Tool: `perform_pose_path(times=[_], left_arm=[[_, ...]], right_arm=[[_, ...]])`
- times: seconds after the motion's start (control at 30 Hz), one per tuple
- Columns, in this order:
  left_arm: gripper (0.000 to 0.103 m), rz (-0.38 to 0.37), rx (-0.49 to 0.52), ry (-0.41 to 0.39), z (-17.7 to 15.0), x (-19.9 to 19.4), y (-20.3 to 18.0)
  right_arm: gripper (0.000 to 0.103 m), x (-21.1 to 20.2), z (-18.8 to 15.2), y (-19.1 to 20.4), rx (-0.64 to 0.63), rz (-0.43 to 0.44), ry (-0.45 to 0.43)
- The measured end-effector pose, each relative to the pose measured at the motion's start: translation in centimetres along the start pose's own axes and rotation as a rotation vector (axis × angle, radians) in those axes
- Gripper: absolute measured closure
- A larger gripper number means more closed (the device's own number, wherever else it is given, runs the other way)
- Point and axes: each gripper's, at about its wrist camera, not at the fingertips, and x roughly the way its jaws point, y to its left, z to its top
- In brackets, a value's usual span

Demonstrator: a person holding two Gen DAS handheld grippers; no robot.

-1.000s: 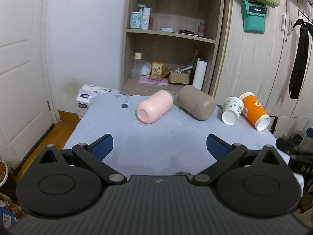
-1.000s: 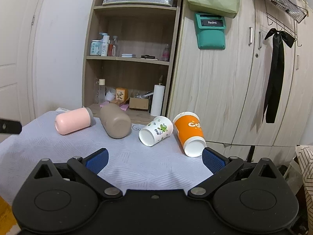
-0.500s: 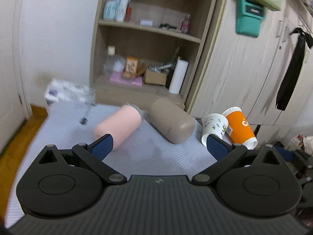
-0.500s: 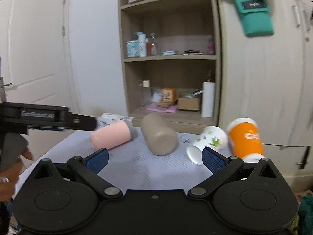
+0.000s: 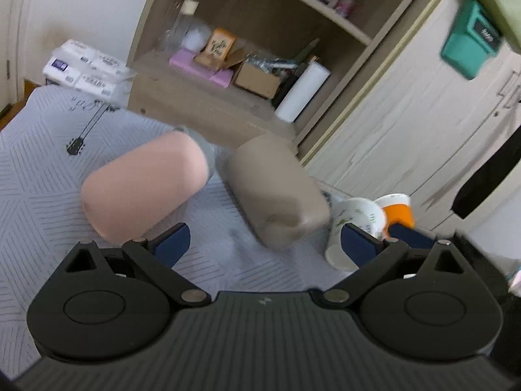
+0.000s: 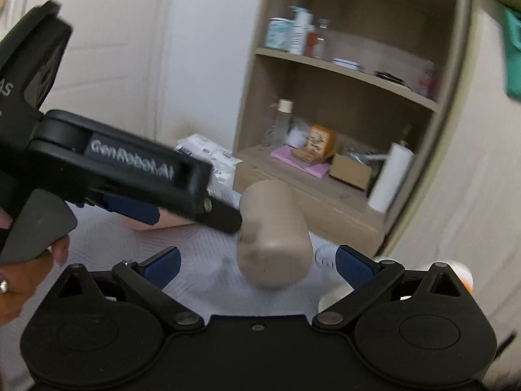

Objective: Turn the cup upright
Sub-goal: 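Move the left tool down onto the lying taupe tumbler and grip it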

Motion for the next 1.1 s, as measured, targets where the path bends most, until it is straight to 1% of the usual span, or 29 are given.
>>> perform_pose_path(times=[0.07, 0.2, 0.27, 0.3, 0.37, 0.43, 0.53, 0.6, 0.67, 0.7, 0.77, 0.83, 1.0, 1.1], left_arm=[[0.003, 0.016, -0.01, -0.005, -0.3, 0.4, 0.3], [0.003, -0.042, -0.106, 0.013, 0.2, 1.5, 1.6], [0.003, -0.049, -0.13, -0.003, 0.3, 1.7, 1.9], [0.003, -0.048, -0.136, -0.007, 0.3, 1.8, 1.9], [0.003, -0.063, -0.158, -0.011, 0.4, 2.1, 2.2], [0.003, -0.083, -0.186, -0.012, 0.4, 2.3, 2.5], [0.003, -0.082, -0.214, -0.018, 0.5, 2.6, 2.9], [0.003, -0.08, -0.217, -0.01, 0.5, 2.9, 3.0], [0.003, -0.086, -0.23, 0.001, 0.4, 3.1, 3.2], [0.003, -0.09, -0.238, 0.004, 0.3, 3.2, 3.3], [0.003, -0.099, -0.245, 0.006, 0.2, 3.3, 3.4], [0.003, -0.097, -0.246, 0.01, 0.0, 3.5, 3.5], [0.003, -0.11, -0.27, 0.016, -0.1, 3.7, 3.9], [0.003, -0.109, -0.26, 0.012, -0.1, 3.5, 3.8]], right_arm=[[0.001, 0.9, 0.1, -0.1, -0.051, 0.018, 0.009], [0.002, 3.1, 0.2, -0.8, -0.1, 0.021, 0.04], [0.004, 4.1, 0.3, -1.1, -0.112, 0.015, 0.055], [0.007, 4.7, 0.3, -1.3, -0.119, 0.023, 0.077], [0.007, 5.8, 0.6, -1.5, -0.128, 0.045, 0.126], [0.007, 6.5, 0.7, -1.7, -0.137, 0.043, 0.137], [0.007, 7.6, 0.7, -2.1, -0.133, 0.045, 0.159], [0.008, 7.9, 0.8, -2.3, -0.127, 0.051, 0.166], [0.013, 8.3, 0.7, -2.4, -0.122, 0.055, 0.171], [0.018, 8.5, 0.7, -2.4, -0.122, 0.058, 0.179], [0.021, 8.6, 0.7, -2.3, -0.134, 0.071, 0.188], [0.021, 8.6, 0.6, -2.1, -0.151, 0.069, 0.19], [0.021, 8.3, 0.8, -1.6, -0.131, 0.052, 0.2], [0.021, 7.8, 0.9, -1.3, -0.116, 0.046, 0.203]])
